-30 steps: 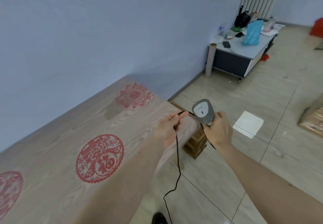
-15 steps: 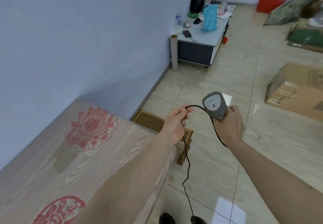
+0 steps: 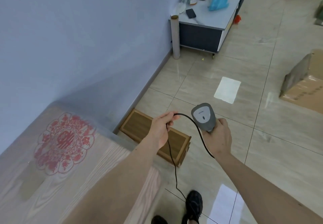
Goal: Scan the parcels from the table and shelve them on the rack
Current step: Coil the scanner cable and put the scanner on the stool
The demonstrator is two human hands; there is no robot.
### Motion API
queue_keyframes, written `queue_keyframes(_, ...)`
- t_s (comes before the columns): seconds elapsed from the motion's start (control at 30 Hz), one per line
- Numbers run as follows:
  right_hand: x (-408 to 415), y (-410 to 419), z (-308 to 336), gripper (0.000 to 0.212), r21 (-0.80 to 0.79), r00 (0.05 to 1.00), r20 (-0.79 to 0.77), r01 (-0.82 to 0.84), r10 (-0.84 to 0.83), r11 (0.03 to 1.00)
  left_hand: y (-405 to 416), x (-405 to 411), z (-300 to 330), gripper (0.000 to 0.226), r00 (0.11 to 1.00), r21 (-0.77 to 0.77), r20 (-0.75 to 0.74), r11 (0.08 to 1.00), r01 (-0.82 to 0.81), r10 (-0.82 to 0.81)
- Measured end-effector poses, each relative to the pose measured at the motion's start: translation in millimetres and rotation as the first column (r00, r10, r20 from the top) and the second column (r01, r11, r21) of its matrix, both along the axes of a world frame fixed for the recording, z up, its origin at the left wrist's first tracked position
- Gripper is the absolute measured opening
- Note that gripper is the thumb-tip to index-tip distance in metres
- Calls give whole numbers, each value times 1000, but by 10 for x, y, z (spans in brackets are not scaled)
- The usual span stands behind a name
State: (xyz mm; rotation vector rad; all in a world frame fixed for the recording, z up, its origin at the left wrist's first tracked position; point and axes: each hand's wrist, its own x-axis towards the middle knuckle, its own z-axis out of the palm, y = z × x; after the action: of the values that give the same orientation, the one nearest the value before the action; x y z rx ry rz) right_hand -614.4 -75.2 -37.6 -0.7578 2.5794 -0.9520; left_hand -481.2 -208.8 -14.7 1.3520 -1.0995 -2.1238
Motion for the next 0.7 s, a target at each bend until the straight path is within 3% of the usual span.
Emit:
queue_keyframes(0.43, 87, -463, -943, 30, -13, 939, 341, 54, -47, 998, -698, 105, -826, 18, 905, -91, 417, 987, 135, -85)
queue_keyframes(0.57, 156, -605, -1285, 42, 6, 873, 480, 98, -89, 995, -944, 204, -1167, 10, 834, -144, 527, 951, 275, -161)
queue_keyframes(0.7, 215, -739, -1705, 49, 86, 799, 579, 142, -165, 986, -1225, 348, -1548, 10, 687, -158, 678, 860, 485, -263)
